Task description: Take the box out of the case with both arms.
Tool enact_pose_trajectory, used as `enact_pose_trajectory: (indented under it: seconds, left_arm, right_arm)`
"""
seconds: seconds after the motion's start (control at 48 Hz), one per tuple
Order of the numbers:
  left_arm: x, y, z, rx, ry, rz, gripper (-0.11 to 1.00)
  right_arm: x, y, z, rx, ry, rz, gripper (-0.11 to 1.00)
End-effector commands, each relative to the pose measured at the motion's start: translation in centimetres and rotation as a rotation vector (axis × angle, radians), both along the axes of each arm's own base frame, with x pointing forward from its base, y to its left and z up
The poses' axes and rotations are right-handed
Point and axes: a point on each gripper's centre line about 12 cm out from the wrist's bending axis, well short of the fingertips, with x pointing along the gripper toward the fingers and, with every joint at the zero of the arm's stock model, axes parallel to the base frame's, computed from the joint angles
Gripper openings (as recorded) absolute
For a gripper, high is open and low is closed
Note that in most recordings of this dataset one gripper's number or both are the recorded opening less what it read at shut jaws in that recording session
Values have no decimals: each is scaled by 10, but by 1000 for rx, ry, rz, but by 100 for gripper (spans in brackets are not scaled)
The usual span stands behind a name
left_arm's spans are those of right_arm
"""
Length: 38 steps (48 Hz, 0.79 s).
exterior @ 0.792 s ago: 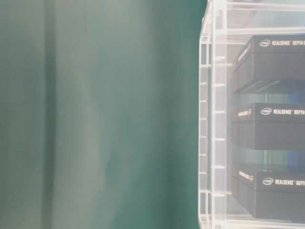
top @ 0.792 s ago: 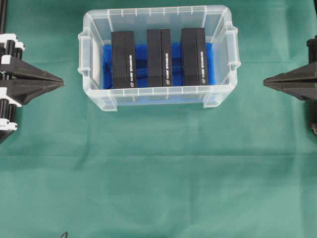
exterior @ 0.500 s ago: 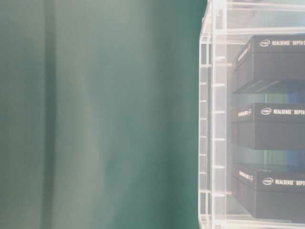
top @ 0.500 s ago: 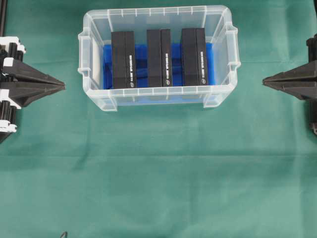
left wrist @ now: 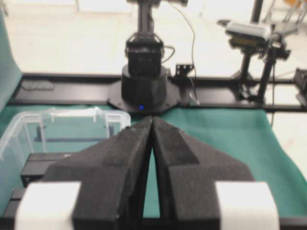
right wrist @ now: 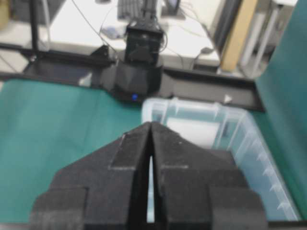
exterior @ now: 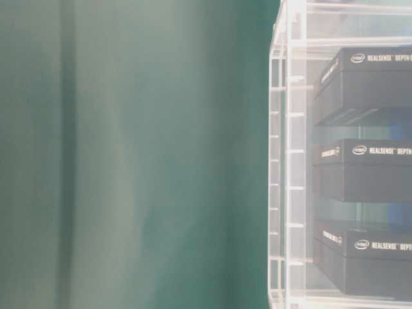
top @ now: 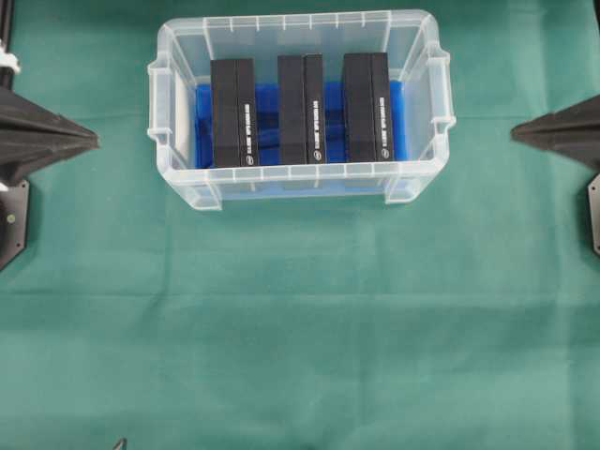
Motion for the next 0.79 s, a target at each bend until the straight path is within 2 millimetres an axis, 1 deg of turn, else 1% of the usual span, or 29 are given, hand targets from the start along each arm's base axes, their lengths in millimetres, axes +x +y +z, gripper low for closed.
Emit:
enact_pose_trajectory:
  seconds: [0.0, 0.104, 0.188, 0.292, 0.375, 0.604, 0.667, 0.771]
  left_arm:
    - [0, 0, 26, 5, 11, -1, 0]
    - [-2, 0, 52, 4, 6, 1, 0]
    - [-4, 0, 68, 5, -3, 3, 0]
    - [-3, 0, 82, 5, 0, 2, 0]
    - [-2, 0, 83, 4, 21, 4, 0]
    - [-3, 0, 84, 1, 58, 5, 0]
    - [-3, 1, 84, 3, 75, 6, 0]
    - [-3, 1, 82, 1, 150, 8, 0]
  right_arm:
    - [-2, -1, 37, 3, -11, -3, 0]
    - [-3, 0, 62, 6, 9, -2, 0]
    - [-2, -1, 79, 4, 23, -2, 0]
    - [0, 0, 89, 6, 37, -2, 0]
    - [1, 0, 91, 6, 54, -2, 0]
    - [1, 0, 87, 30, 98, -3, 0]
    - [0, 0, 82, 56, 141, -5, 0]
    - [-3, 0, 72, 103, 250, -14, 0]
